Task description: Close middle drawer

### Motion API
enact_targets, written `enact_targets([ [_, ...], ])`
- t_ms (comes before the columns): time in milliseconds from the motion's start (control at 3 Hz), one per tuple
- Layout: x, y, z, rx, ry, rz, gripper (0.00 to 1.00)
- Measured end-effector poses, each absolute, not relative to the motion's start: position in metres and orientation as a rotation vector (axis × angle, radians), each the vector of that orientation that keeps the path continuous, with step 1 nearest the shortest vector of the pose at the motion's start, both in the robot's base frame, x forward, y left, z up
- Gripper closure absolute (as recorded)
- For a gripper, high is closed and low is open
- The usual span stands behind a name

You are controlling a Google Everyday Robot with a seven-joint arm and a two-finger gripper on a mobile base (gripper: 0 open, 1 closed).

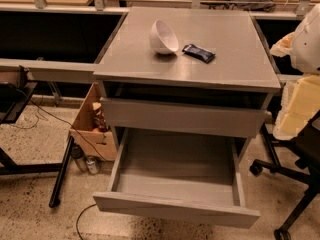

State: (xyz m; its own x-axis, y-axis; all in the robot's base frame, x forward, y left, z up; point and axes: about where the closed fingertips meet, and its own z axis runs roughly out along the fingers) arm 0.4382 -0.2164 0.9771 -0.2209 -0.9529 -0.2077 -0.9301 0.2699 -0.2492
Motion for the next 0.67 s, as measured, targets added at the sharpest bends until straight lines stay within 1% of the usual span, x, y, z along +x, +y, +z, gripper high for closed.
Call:
enact_targets([
  [333,0.438,-0.217,0.976,-1.72,2.229,-0.099,0.0],
  [667,0.426,-0.227,0.95,-1.676,2.236,-0.048,0.0],
])
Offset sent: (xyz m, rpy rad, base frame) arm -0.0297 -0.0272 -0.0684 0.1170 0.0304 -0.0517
